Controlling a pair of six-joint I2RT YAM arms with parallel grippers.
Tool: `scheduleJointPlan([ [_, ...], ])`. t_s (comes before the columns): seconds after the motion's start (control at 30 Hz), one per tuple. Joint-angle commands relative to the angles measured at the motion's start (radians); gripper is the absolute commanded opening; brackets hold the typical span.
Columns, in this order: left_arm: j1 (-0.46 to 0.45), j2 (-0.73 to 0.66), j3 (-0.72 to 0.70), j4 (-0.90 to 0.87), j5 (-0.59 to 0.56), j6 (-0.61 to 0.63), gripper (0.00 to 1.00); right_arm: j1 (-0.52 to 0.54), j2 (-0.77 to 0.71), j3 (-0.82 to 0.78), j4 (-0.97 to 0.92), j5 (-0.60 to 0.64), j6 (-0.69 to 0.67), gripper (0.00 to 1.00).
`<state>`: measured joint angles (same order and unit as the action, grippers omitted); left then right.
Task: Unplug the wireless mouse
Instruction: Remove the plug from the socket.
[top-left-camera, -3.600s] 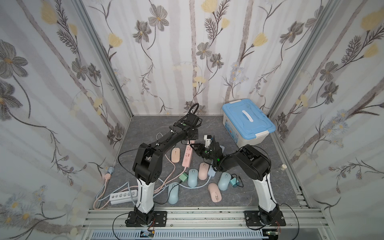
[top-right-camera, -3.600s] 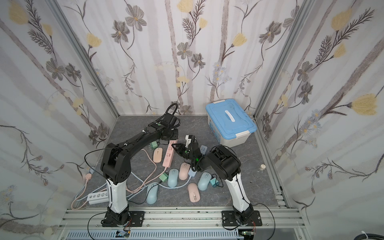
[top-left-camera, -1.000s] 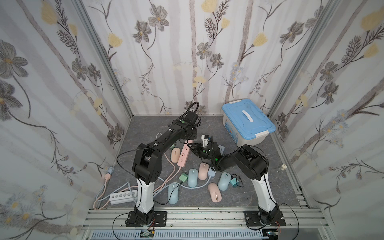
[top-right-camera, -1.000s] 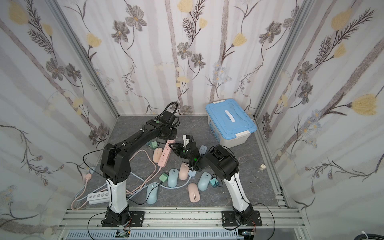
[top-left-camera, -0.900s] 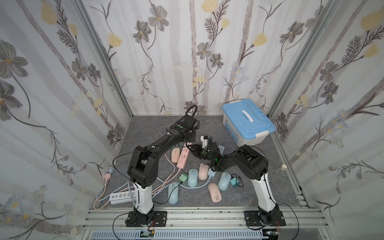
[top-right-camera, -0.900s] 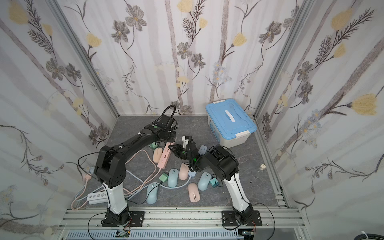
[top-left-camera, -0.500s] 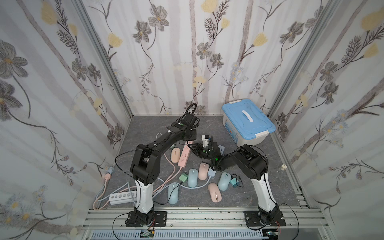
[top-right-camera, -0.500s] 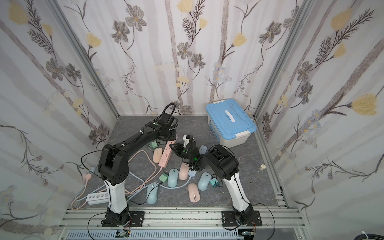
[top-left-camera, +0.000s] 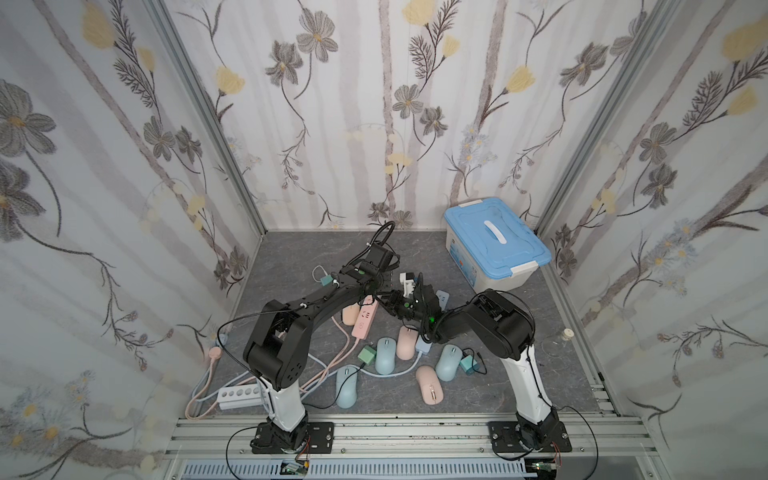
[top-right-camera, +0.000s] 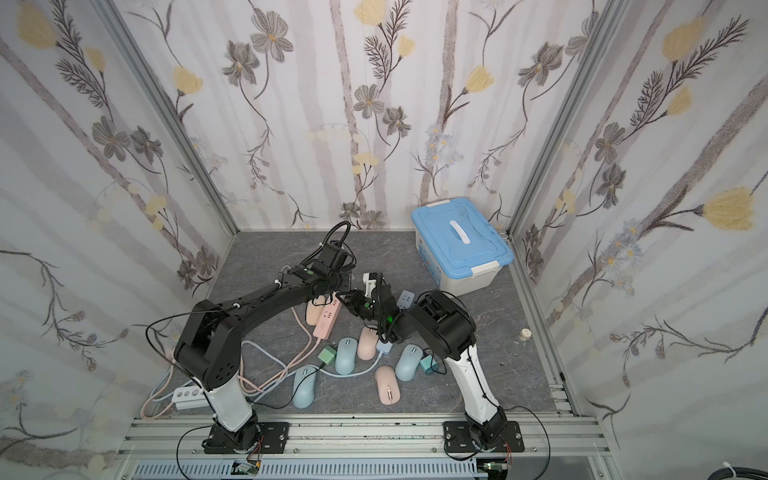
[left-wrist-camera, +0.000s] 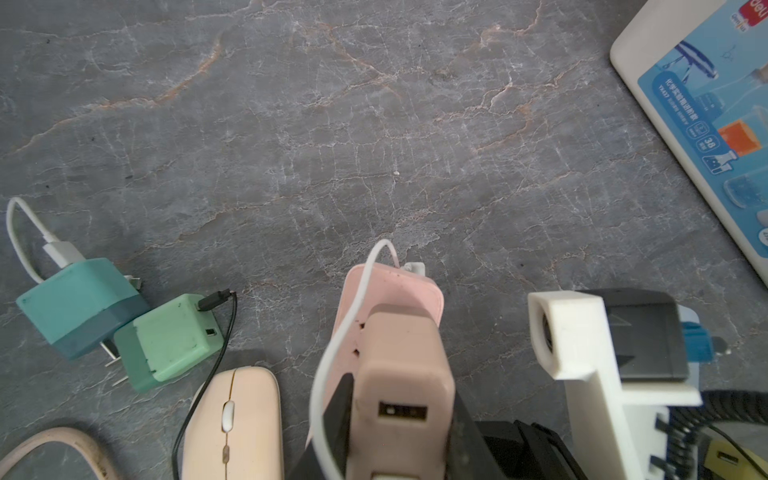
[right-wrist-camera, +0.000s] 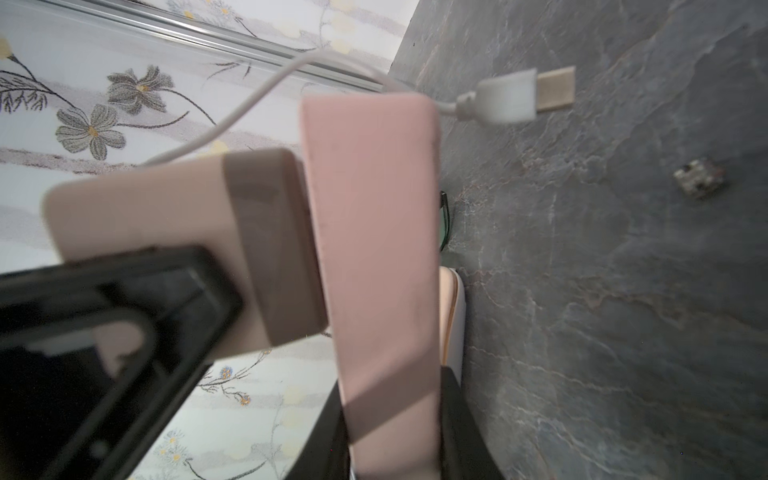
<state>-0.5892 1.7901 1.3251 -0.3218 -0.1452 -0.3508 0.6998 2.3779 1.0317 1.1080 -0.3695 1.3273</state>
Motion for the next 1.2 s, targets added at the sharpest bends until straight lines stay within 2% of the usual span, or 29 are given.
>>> scheduleJointPlan([
  [0.0, -0.019, 0.001, 0.039, 0.062, 0.337, -0.172, 0.00, 0.000, 0.007, 0.011, -0.074, 0.128, 0.083, 0.00],
  [0.17, -0.018, -0.076, -0.075, 0.170, 0.358, -0.302, 0.00, 0.001, 0.016, 0.014, -0.064, 0.134, 0.093, 0.00],
  [0.27, -0.026, -0.103, -0.131, 0.235, 0.337, -0.271, 0.00, 0.001, 0.020, 0.017, -0.062, 0.130, 0.097, 0.00],
  [0.3, -0.024, -0.097, -0.112, 0.201, 0.329, -0.254, 0.00, 0.002, 0.021, 0.019, -0.067, 0.125, 0.095, 0.00],
  [0.4, -0.020, -0.017, 0.083, -0.117, 0.272, -0.174, 0.00, 0.003, 0.013, 0.026, -0.107, 0.119, 0.082, 0.00],
  [0.47, -0.010, 0.056, 0.237, -0.317, 0.275, -0.124, 0.00, 0.001, 0.008, 0.028, -0.118, 0.117, 0.078, 0.00],
  [0.63, 0.012, 0.224, 0.497, -0.602, 0.364, -0.003, 0.00, 0.002, 0.010, 0.040, -0.140, 0.109, 0.075, 0.00],
  [0.77, 0.012, 0.280, 0.589, -0.676, 0.336, 0.050, 0.00, 0.001, 0.009, 0.040, -0.142, 0.113, 0.075, 0.00],
  [0.8, 0.011, 0.271, 0.579, -0.660, 0.325, 0.055, 0.00, 0.003, 0.009, 0.039, -0.140, 0.116, 0.077, 0.00],
  [0.87, 0.009, 0.177, 0.437, -0.485, 0.318, 0.033, 0.00, 0.003, 0.009, 0.032, -0.127, 0.122, 0.085, 0.00],
  [0.97, 0.011, 0.042, 0.196, -0.167, 0.380, -0.040, 0.00, 0.003, 0.014, 0.026, -0.103, 0.131, 0.099, 0.00],
  [1.07, 0.014, -0.029, 0.016, 0.083, 0.462, -0.131, 0.00, 0.004, 0.022, 0.029, -0.091, 0.137, 0.109, 0.00],
  [1.13, 0.016, -0.019, 0.006, 0.115, 0.507, -0.172, 0.00, 0.006, 0.026, 0.037, -0.094, 0.133, 0.111, 0.00],
  [1.17, 0.015, -0.001, 0.034, 0.070, 0.512, -0.183, 0.00, 0.006, 0.024, 0.037, -0.100, 0.133, 0.110, 0.00],
])
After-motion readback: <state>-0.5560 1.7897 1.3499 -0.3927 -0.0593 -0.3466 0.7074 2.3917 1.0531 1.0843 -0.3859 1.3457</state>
